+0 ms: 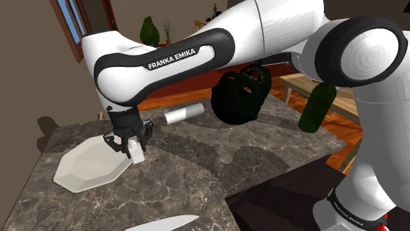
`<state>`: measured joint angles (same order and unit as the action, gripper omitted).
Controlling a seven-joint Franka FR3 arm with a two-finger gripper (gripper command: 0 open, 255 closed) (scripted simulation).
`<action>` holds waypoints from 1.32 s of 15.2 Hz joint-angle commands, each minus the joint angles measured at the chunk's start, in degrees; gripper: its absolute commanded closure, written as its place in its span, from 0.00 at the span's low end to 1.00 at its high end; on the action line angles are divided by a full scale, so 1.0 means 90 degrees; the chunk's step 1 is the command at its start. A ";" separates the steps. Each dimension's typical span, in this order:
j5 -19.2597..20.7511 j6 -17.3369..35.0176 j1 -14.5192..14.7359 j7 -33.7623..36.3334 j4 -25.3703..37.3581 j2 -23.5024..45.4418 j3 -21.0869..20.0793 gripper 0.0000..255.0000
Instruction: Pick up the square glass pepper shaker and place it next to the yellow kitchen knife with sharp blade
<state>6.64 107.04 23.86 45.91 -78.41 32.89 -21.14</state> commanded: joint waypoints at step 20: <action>0.0068 0.0611 -0.0001 0.0018 -0.0423 0.0196 0.0045 0.00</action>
<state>7.25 112.54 23.85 46.08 -82.22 34.65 -20.73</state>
